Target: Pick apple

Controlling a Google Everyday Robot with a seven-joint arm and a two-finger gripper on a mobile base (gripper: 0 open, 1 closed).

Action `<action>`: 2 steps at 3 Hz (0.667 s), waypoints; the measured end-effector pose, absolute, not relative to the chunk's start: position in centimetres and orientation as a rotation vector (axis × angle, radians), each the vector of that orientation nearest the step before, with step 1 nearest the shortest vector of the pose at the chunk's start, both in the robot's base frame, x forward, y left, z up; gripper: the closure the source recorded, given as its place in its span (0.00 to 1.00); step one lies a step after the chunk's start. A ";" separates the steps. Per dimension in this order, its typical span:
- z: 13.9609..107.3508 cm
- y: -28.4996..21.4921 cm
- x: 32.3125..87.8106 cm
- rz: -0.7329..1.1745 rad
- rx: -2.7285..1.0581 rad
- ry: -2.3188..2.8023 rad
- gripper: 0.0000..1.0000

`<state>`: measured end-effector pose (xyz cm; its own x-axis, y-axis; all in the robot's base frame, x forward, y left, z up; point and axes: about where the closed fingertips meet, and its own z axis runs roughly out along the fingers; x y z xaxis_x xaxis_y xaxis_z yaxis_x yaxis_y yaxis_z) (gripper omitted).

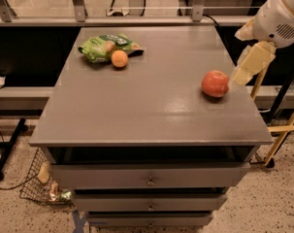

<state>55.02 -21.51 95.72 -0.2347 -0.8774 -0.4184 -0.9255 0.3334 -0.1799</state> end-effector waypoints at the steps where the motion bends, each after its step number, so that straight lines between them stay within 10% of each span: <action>1: 92.8 -21.9 57.0 0.147 -1.520 2.211 0.00; 2: 89.9 -22.4 58.1 0.131 -1.486 2.272 0.00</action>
Offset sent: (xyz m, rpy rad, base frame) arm 0.0419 -0.0186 -0.0973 -0.0528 0.0774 -0.1700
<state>58.10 -22.37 89.87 -0.3403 -0.8537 -0.3941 -0.8934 0.4243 -0.1476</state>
